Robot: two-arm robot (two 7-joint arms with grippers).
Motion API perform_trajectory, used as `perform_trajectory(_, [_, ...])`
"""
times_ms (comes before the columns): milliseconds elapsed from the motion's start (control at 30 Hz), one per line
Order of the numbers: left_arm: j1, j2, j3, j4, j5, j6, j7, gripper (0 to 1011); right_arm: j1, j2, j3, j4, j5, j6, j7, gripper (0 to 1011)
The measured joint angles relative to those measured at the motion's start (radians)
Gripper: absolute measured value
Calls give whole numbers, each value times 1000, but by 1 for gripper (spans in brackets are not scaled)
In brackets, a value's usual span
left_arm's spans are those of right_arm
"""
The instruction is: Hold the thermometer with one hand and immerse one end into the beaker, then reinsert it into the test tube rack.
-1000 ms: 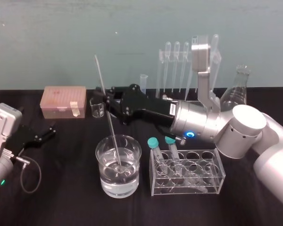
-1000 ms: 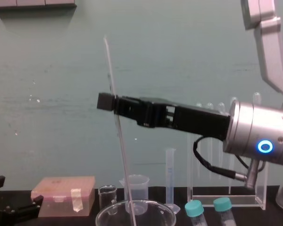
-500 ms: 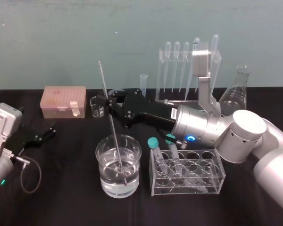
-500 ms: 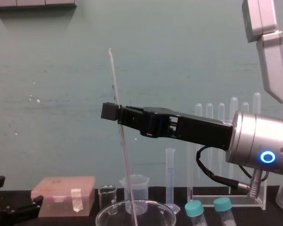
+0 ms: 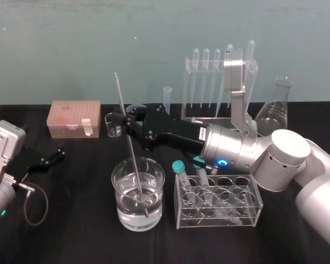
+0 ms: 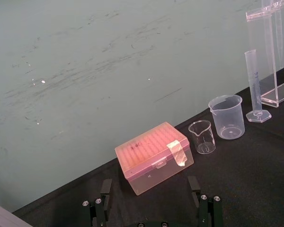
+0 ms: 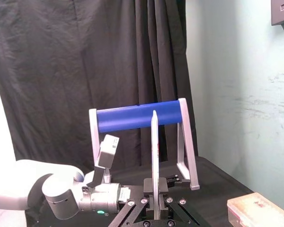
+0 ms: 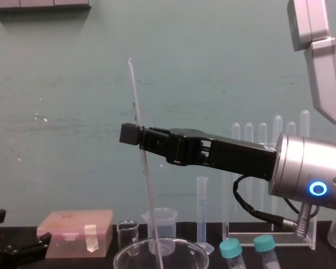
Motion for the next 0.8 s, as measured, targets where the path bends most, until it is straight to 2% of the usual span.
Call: perform_trajectory(800, [0,0,0,0,0,0,0,1008,0,-2,1,6,-1,-1,10,56])
